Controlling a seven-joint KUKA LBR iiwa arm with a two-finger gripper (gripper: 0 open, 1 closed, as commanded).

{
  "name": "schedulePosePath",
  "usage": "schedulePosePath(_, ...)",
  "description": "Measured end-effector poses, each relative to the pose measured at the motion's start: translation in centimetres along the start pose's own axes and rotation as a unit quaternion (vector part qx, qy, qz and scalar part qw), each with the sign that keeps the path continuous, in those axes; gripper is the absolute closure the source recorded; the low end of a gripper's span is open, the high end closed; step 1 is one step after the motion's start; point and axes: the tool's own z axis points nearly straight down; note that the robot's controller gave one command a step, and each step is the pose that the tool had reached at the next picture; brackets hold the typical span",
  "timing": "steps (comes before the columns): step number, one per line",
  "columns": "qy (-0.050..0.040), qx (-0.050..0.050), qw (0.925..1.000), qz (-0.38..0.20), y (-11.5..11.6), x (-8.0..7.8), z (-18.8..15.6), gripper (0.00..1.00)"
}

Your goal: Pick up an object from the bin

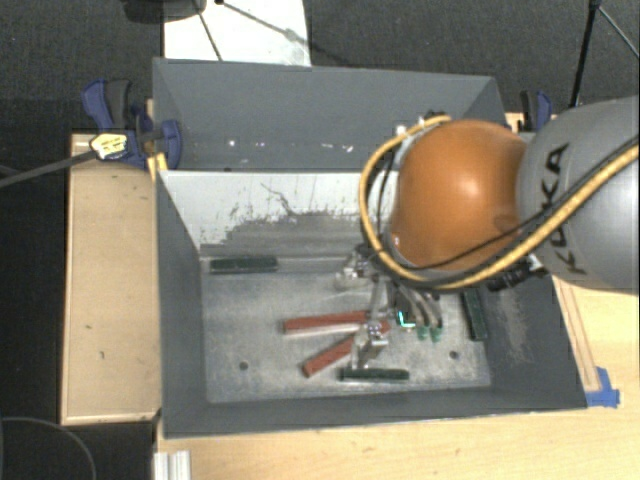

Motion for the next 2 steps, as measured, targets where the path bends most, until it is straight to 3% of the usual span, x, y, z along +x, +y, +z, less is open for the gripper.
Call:
schedulePosePath(1,-0.0038,-0.001,1.0,0.002,-0.1,-0.2,-0.3,0.0)
schedulePosePath(2,-0.007,-0.001,1.0,0.003,-0.4,-1.0,5.0,0.0)
